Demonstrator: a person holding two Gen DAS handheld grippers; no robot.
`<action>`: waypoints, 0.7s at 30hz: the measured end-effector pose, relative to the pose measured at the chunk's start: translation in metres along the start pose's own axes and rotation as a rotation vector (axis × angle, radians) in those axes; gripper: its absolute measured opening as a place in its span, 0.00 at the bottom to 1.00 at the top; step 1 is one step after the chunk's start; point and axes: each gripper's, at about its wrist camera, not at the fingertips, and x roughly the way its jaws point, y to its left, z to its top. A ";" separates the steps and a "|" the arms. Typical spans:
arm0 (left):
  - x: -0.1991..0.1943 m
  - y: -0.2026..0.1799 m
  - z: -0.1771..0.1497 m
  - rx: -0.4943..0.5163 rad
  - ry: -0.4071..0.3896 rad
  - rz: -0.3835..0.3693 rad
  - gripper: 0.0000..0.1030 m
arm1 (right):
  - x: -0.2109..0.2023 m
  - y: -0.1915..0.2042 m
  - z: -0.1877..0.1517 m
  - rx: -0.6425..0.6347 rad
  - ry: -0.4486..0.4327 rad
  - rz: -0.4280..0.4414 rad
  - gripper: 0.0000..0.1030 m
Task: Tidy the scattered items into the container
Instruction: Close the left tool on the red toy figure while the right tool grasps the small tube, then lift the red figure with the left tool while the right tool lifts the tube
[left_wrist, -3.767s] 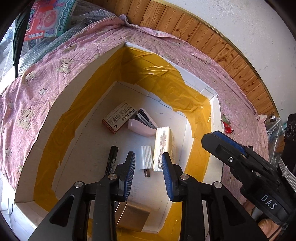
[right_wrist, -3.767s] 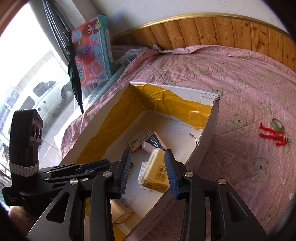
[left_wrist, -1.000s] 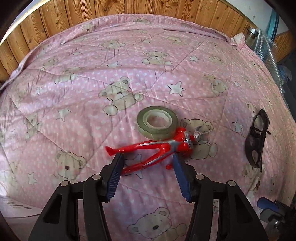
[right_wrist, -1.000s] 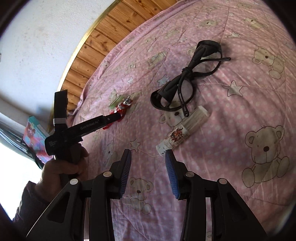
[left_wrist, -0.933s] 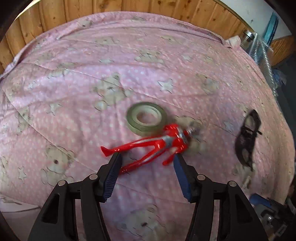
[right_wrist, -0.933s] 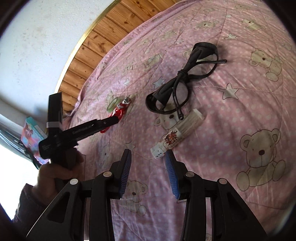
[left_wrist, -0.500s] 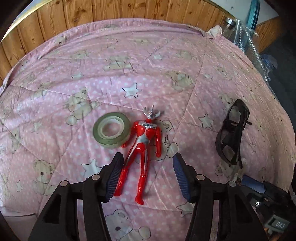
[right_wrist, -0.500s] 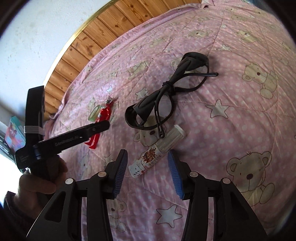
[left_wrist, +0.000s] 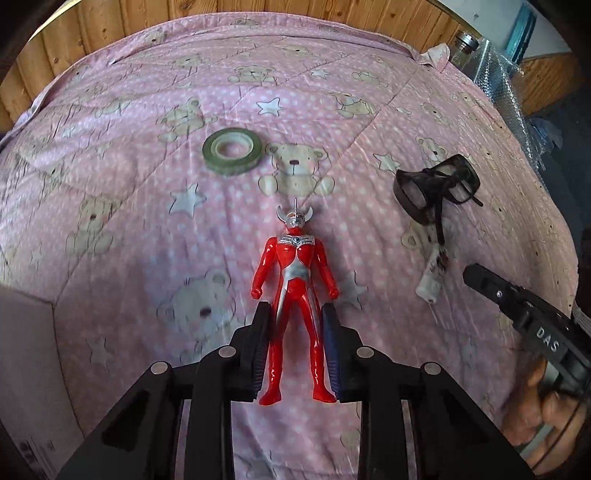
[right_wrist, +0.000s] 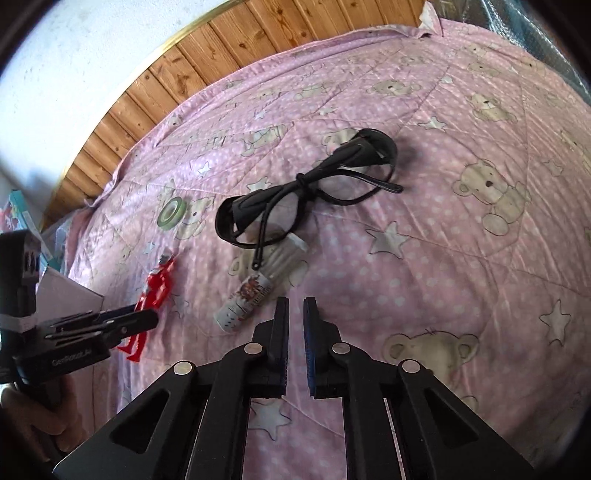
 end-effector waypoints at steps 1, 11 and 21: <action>-0.003 0.000 -0.006 -0.006 0.002 0.001 0.29 | -0.003 -0.003 0.000 0.006 -0.006 -0.005 0.12; 0.015 -0.013 -0.004 0.062 -0.085 0.107 0.54 | 0.031 0.044 0.012 -0.061 -0.062 -0.046 0.50; 0.001 -0.012 -0.022 0.008 -0.037 -0.004 0.12 | -0.008 0.002 -0.001 -0.006 0.029 0.064 0.12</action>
